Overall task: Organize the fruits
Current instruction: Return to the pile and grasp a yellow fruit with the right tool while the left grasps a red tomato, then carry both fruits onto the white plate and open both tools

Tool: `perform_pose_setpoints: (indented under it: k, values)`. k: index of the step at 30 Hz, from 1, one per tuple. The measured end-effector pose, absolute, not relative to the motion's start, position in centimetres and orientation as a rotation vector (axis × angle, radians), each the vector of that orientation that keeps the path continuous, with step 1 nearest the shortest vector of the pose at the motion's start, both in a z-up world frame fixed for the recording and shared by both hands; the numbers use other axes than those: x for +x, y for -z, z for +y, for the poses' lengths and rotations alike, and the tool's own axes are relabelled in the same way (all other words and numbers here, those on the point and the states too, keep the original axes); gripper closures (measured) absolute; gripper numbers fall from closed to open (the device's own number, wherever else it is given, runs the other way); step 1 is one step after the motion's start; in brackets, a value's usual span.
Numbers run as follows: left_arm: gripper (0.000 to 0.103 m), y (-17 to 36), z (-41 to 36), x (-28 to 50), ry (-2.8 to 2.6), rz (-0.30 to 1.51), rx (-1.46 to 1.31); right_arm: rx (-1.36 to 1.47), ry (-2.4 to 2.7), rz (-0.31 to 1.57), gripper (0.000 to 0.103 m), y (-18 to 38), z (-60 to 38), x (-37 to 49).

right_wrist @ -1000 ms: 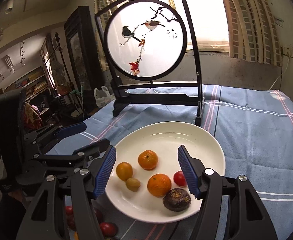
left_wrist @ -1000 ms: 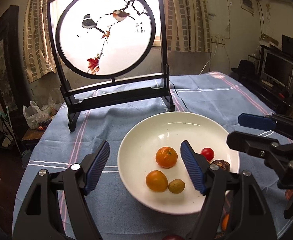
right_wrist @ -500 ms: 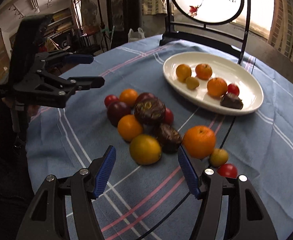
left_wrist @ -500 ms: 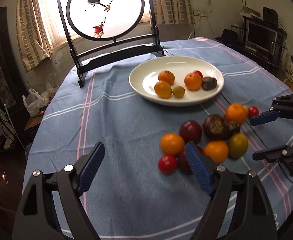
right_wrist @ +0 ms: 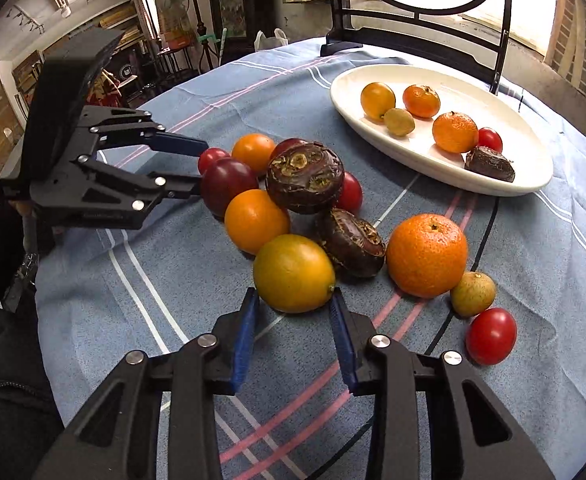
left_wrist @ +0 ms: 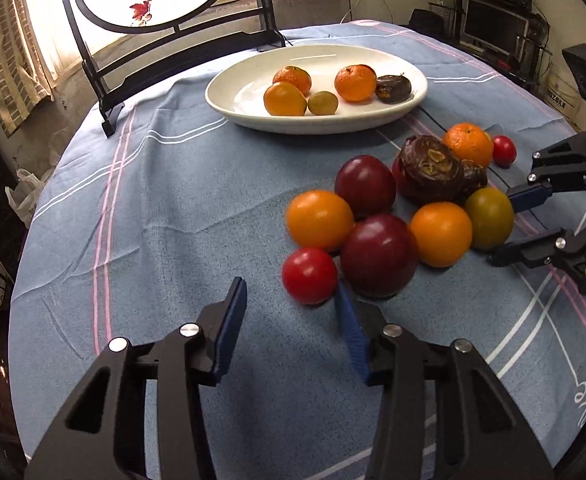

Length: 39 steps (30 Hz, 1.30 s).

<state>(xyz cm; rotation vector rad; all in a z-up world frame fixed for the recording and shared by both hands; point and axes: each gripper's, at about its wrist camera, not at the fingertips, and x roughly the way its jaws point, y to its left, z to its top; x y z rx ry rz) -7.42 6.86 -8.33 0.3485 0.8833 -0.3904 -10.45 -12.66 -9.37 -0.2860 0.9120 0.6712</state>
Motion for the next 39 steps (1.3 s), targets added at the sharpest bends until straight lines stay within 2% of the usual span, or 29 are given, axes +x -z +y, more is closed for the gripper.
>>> perform_pose_setpoints:
  k: [6, 8, 9, 23, 35, 38, 39]
  values:
    - [0.061, 8.3, 6.3, -6.1, 0.389, 0.889, 0.337, -0.243, -0.685, 0.921, 0.065, 9.3, -12.8, -9.7]
    - [0.067, 8.2, 6.2, -6.0, 0.395, 0.89, 0.326, -0.232, -0.687, 0.922, 0.066, 9.4, -12.9, -9.6]
    - [0.076, 8.2, 6.1, -6.1, 0.406, 0.893, 0.317, -0.229, -0.691, 0.921, 0.066, 9.3, -13.0, -9.7]
    - [0.076, 3.7, 5.7, -9.0, 0.418, 0.775, 0.279, -0.196, -0.693, 0.857, 0.068, 8.0, -15.2, -11.6]
    - [0.076, 1.5, 3.0, -8.4, 0.453, 0.729, 0.263, -0.13, -0.669, 0.792, 0.068, 6.0, -17.6, -11.8]
    - [0.076, 0.5, 2.1, -7.3, 0.457, 0.707, 0.254, -0.114, -0.647, 0.739, 0.07, 4.3, -18.4, -11.2]
    - [0.076, 0.0, 1.7, -6.8, 0.458, 0.7, 0.249, -0.11, -0.641, 0.718, 0.076, 3.6, -18.6, -10.9]
